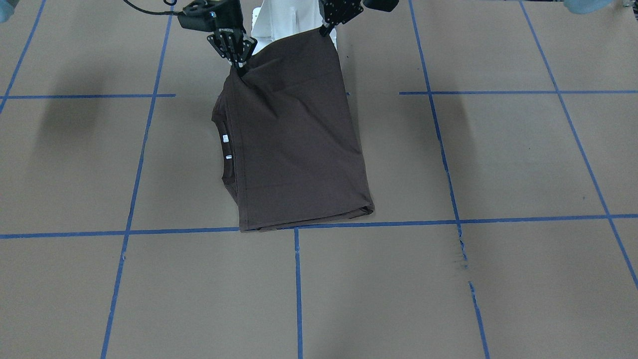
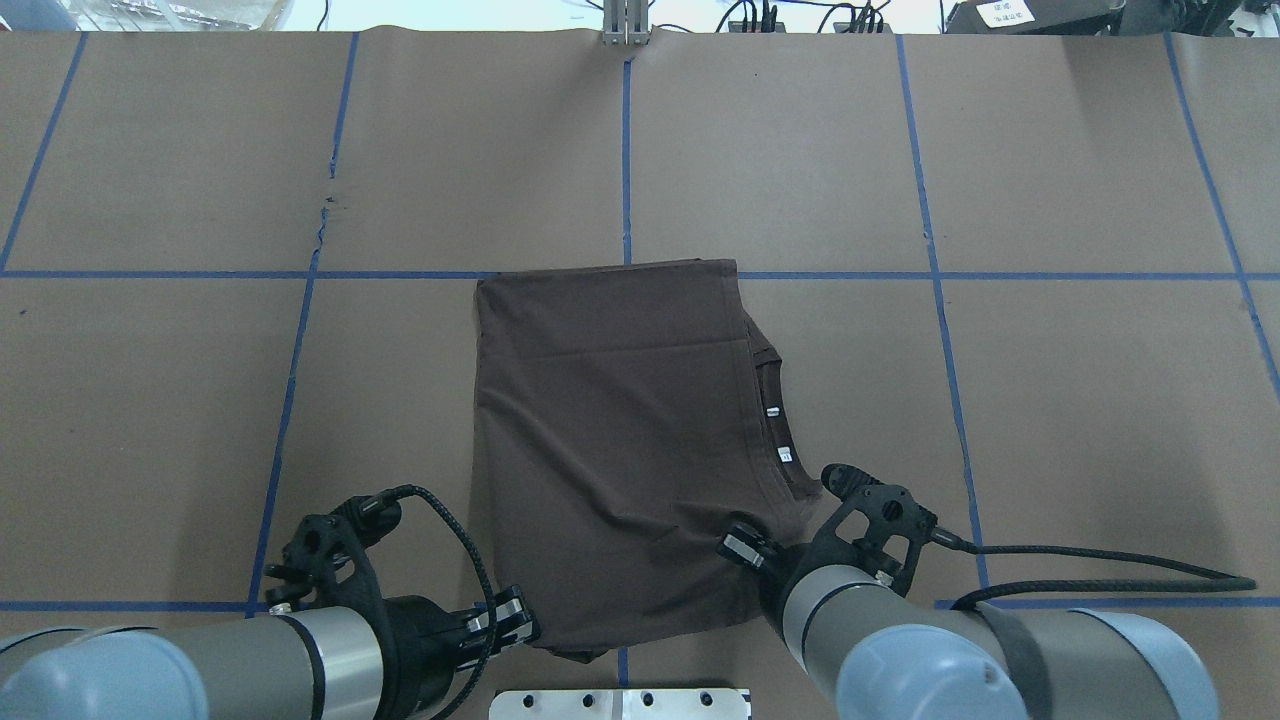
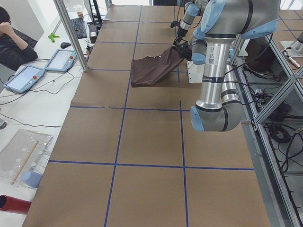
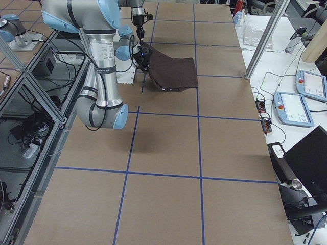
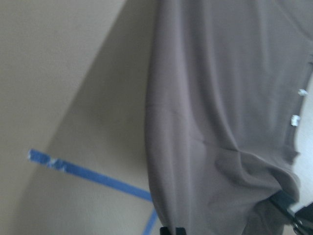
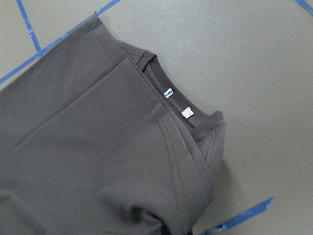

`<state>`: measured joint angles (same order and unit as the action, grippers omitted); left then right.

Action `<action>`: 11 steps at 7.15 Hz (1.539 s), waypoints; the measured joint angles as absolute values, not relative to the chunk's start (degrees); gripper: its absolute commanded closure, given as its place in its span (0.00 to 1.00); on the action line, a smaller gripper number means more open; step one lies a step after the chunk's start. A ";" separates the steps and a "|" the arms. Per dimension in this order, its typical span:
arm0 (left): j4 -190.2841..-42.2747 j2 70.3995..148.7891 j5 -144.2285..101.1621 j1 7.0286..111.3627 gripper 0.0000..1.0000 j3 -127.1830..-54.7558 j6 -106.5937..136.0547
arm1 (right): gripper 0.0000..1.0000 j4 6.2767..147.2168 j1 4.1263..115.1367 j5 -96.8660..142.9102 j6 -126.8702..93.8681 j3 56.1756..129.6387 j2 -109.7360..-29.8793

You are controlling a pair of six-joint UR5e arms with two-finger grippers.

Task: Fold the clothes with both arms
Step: 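Grip the near shirt edge with both grippers and fold it farther from the robot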

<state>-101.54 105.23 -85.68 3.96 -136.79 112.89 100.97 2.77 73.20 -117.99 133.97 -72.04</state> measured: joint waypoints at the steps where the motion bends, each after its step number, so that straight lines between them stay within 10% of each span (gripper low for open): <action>1: -97.98 105.30 -86.10 3.86 1.00 -139.78 112.86 | 1.00 105.42 1.74 73.63 -119.00 137.24 -70.89; 11: -98.28 117.59 -94.97 31.24 1.00 -111.64 90.68 | 1.00 90.90 22.17 82.11 -109.14 100.05 -51.82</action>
<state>-98.28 117.59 -94.97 31.24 -111.64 90.68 90.90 22.17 82.11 -109.14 100.05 -51.82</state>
